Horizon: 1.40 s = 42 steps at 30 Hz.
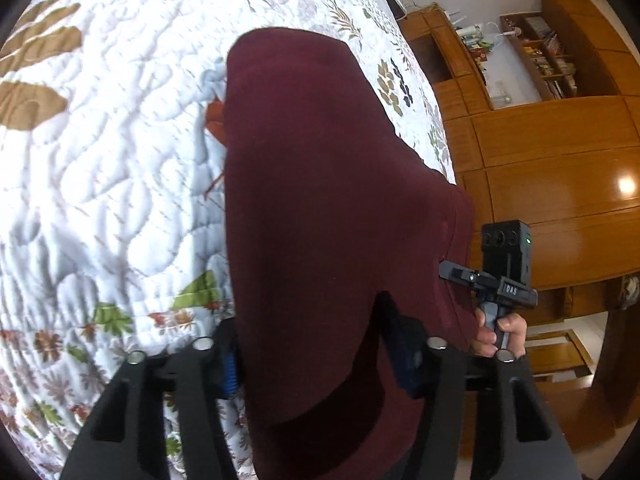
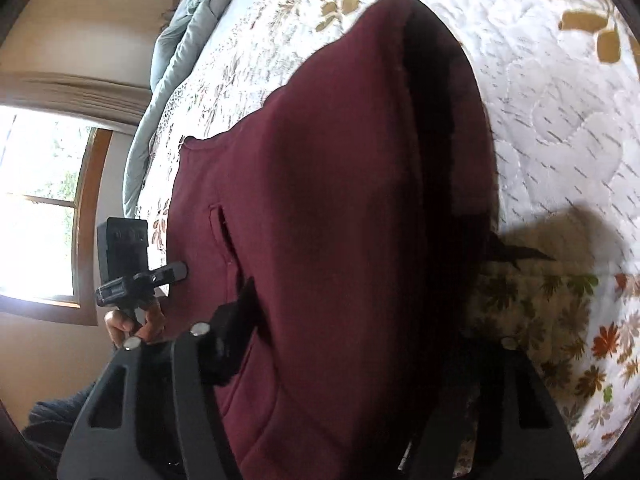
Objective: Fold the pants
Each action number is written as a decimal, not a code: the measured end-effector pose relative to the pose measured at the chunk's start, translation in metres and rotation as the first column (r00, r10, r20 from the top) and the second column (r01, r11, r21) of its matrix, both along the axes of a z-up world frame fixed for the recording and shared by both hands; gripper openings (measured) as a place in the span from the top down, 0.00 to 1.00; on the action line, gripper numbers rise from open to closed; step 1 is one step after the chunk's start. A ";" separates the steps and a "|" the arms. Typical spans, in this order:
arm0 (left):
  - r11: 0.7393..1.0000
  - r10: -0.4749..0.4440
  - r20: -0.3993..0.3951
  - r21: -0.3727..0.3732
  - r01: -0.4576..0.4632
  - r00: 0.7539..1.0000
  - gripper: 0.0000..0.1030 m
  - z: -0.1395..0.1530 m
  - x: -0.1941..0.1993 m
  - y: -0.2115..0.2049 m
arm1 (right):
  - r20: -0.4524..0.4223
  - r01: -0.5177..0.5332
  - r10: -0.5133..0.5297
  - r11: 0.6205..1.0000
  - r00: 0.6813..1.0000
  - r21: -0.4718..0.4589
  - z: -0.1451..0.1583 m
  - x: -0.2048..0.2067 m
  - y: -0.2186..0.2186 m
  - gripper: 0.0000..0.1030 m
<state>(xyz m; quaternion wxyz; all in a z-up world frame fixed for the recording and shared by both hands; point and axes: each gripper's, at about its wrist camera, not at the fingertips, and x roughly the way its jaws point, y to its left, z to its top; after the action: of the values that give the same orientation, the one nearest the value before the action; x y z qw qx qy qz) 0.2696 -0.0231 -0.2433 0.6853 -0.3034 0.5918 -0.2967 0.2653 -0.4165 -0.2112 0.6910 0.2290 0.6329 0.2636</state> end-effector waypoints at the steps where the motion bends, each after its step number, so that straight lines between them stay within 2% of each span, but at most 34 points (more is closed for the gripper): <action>1: 1.000 0.002 0.012 0.014 -0.002 1.000 0.53 0.003 -0.002 0.000 | 0.005 0.002 -0.002 1.000 1.000 -0.008 0.001 -0.001 0.001 0.48; 4: 0.997 -0.008 0.065 0.071 0.004 0.998 0.60 0.014 -0.007 -0.006 | 0.028 0.010 -0.009 1.000 1.000 -0.024 0.005 -0.002 0.004 0.53; 7: 0.992 -0.022 0.115 0.122 0.008 0.993 0.63 0.027 -0.013 -0.013 | 0.044 0.017 -0.016 0.999 0.999 -0.030 0.009 -0.006 0.004 0.57; 18: 0.980 -0.074 0.192 0.196 0.036 0.979 0.65 0.061 -0.021 -0.027 | 0.087 0.039 -0.036 0.999 0.996 -0.036 0.022 -0.012 0.007 0.60; 24: 0.972 -0.104 0.240 0.231 0.047 0.965 0.66 0.081 -0.024 -0.026 | 0.102 0.007 -0.002 0.999 0.995 -0.044 0.033 -0.006 0.019 0.61; 31: 0.959 -0.075 0.279 0.283 -0.007 0.957 0.66 0.097 -0.021 0.006 | 0.121 -0.047 0.051 0.998 0.991 -0.035 0.036 0.024 0.059 0.61; 42: 0.932 0.021 0.330 0.336 -0.138 0.944 0.66 0.102 0.018 0.088 | 0.157 -0.164 0.166 0.986 0.973 -0.030 0.037 0.107 0.161 0.61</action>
<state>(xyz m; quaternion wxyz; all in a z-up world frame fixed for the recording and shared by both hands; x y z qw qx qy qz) 0.2877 0.0649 -0.1411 0.8273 -0.1466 0.5033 -0.2020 0.3724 -0.2551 -0.1744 0.7169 0.1479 0.5949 0.3321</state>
